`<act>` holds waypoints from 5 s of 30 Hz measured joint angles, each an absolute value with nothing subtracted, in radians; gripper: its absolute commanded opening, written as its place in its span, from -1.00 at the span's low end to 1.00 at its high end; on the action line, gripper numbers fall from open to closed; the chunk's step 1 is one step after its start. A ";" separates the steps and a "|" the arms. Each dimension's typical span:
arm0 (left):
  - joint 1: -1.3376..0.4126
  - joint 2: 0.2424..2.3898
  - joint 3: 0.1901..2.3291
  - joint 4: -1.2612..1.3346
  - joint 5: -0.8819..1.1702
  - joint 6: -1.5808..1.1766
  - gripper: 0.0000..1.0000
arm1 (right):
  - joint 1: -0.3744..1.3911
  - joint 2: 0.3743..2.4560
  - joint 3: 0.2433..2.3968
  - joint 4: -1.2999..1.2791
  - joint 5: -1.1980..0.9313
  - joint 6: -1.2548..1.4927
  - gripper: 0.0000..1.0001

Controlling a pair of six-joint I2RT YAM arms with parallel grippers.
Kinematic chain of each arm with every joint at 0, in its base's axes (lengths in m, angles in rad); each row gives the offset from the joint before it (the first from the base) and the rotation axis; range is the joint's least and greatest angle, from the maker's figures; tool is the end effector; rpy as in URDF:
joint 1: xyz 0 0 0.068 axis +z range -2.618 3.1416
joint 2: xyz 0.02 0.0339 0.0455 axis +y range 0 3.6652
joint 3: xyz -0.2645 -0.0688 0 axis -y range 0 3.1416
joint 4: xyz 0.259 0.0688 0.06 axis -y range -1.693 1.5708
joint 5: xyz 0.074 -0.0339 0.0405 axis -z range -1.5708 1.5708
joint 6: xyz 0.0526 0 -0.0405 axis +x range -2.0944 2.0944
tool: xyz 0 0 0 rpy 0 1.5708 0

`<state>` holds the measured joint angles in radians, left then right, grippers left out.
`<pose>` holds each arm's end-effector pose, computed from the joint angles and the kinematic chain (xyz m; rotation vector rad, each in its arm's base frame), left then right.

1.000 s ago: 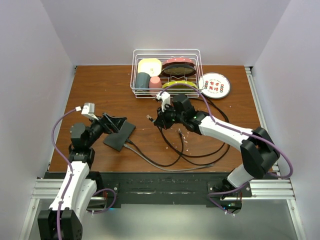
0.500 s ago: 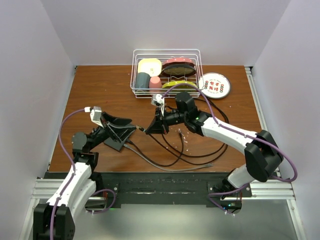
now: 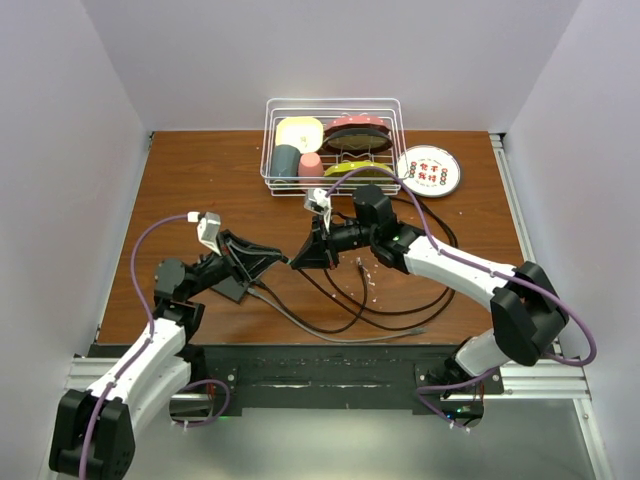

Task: Insert the plug into the switch port

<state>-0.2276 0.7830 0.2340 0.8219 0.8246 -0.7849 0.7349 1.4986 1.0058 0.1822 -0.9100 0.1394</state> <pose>0.1768 -0.0806 0.2457 0.3706 1.4862 -1.3558 0.2383 0.2713 0.2752 -1.2048 1.6167 1.4280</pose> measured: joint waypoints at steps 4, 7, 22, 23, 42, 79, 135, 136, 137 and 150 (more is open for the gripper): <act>-0.237 0.782 0.241 0.828 0.822 -0.786 -1.00 | 0.735 1.499 1.005 0.188 -0.908 0.147 -0.74; -0.242 0.781 0.242 0.829 0.813 -0.786 -1.00 | 0.735 1.499 1.005 0.187 -0.902 0.157 -0.24; -0.252 0.740 0.297 0.609 0.619 -0.807 -1.00 | 0.749 1.298 1.005 0.147 -0.475 0.160 0.97; -0.252 0.740 0.311 0.574 0.593 -0.817 -1.00 | 0.759 1.290 1.005 0.146 -0.434 0.156 0.97; -0.252 0.725 0.398 0.218 0.383 -0.925 -1.00 | 0.989 1.357 1.005 0.096 -0.015 0.054 0.42; -0.252 0.741 0.415 0.192 0.387 -0.921 -1.00 | 1.041 1.568 1.093 0.121 0.121 0.090 -0.50; -0.252 0.768 0.415 0.201 0.388 -0.905 -0.97 | 1.054 1.564 1.092 0.137 0.138 0.074 -1.00; -0.252 0.768 0.415 0.201 0.388 -0.905 -0.88 | 1.054 1.564 1.092 0.137 0.138 0.074 -1.00; -0.252 0.768 0.415 0.201 0.388 -0.905 -0.77 | 1.054 1.564 1.092 0.137 0.137 0.074 -1.00; -0.254 0.770 0.483 0.085 0.331 -0.840 0.78 | 1.047 1.564 1.074 0.156 0.140 0.070 -1.00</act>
